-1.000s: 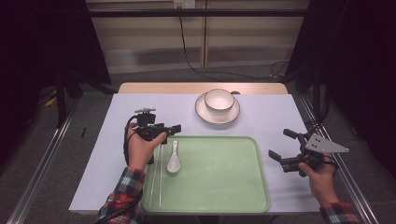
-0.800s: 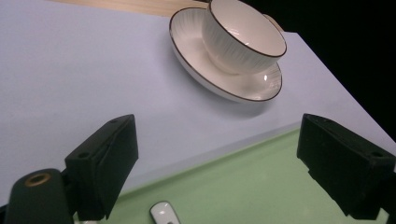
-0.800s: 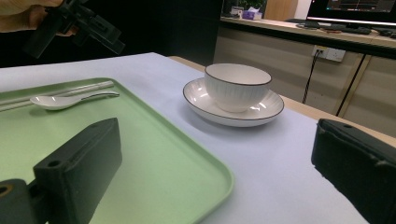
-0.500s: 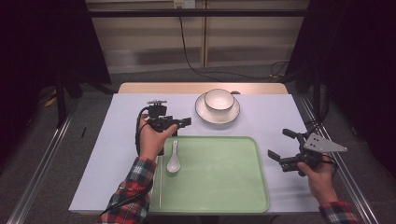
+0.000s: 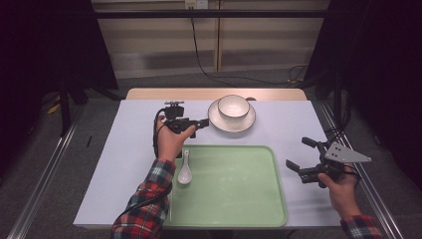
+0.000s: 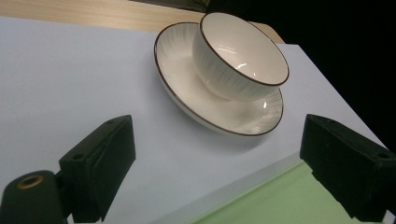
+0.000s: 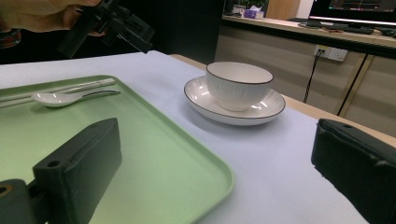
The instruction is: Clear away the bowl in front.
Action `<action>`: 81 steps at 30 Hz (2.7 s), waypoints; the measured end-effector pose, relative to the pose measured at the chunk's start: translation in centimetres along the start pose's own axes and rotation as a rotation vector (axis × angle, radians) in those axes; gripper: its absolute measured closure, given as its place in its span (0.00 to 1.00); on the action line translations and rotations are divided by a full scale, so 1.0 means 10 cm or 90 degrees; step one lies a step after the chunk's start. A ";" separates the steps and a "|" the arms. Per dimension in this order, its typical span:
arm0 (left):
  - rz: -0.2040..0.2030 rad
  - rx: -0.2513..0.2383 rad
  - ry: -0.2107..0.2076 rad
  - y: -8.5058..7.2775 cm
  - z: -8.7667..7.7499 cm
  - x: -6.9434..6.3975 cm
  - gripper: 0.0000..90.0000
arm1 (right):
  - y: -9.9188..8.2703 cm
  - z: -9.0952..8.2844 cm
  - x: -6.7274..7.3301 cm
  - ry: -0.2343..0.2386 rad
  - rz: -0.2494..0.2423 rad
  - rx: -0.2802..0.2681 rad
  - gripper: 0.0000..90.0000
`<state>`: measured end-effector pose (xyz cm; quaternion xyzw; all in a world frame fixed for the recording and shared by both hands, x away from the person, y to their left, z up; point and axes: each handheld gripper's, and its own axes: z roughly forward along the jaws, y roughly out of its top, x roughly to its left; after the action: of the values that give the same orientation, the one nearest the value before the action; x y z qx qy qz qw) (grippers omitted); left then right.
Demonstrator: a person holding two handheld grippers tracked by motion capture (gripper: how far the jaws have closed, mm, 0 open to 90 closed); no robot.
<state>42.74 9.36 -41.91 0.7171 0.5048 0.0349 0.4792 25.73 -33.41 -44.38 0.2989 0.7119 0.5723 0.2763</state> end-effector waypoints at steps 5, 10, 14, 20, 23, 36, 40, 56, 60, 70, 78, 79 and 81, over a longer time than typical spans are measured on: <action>-0.008 -0.006 0.004 0.04 0.08 -0.03 0.11 | 0.00 -0.02 0.01 0.000 -0.002 0.000 0.01; -0.001 0.004 0.002 0.09 0.19 -0.05 0.11 | 0.01 -0.04 0.01 0.000 0.000 -0.002 0.01; -0.006 0.003 0.006 0.14 0.28 -0.05 0.11 | 0.00 -0.03 0.01 0.012 -0.006 0.001 0.01; -0.019 0.008 0.017 0.19 0.41 -0.01 0.11 | 0.00 -0.03 0.01 0.004 -0.004 -0.002 0.01; -0.020 0.006 0.025 0.23 0.47 0.00 0.11 | 0.00 -0.04 0.01 0.001 -0.001 -0.003 0.01; -0.027 0.011 0.024 0.33 0.79 -0.07 0.10 | 0.01 -0.06 0.01 -0.002 -0.001 -0.005 0.01; -0.033 0.014 0.028 0.35 0.87 -0.07 0.10 | 0.01 -0.07 0.01 -0.002 0.000 -0.005 0.01; -0.037 0.019 0.046 0.40 1.10 -0.04 0.11 | 0.01 -0.08 0.01 -0.001 -0.003 -0.004 0.01; -0.039 0.019 0.049 0.41 1.15 -0.04 0.14 | 0.01 -0.08 0.01 0.001 -0.005 -0.006 0.01; -0.031 0.021 0.050 0.41 1.25 -0.04 0.27 | 0.01 -0.09 0.01 0.004 0.001 -0.019 0.01; -0.023 0.031 0.046 0.39 1.32 -0.08 0.40 | 0.02 -0.09 0.01 0.004 0.005 -0.022 0.01; -0.031 0.027 0.046 0.40 1.33 -0.09 0.44 | 0.02 -0.10 0.00 0.004 0.004 -0.022 0.01; -0.039 0.028 0.044 0.40 1.33 -0.09 0.48 | 0.02 -0.10 0.01 0.005 0.006 -0.022 0.01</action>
<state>52.18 -0.13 -45.84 0.7102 0.5436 0.0335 0.4462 25.00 -33.96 -44.03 0.2949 0.7017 0.5869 0.2759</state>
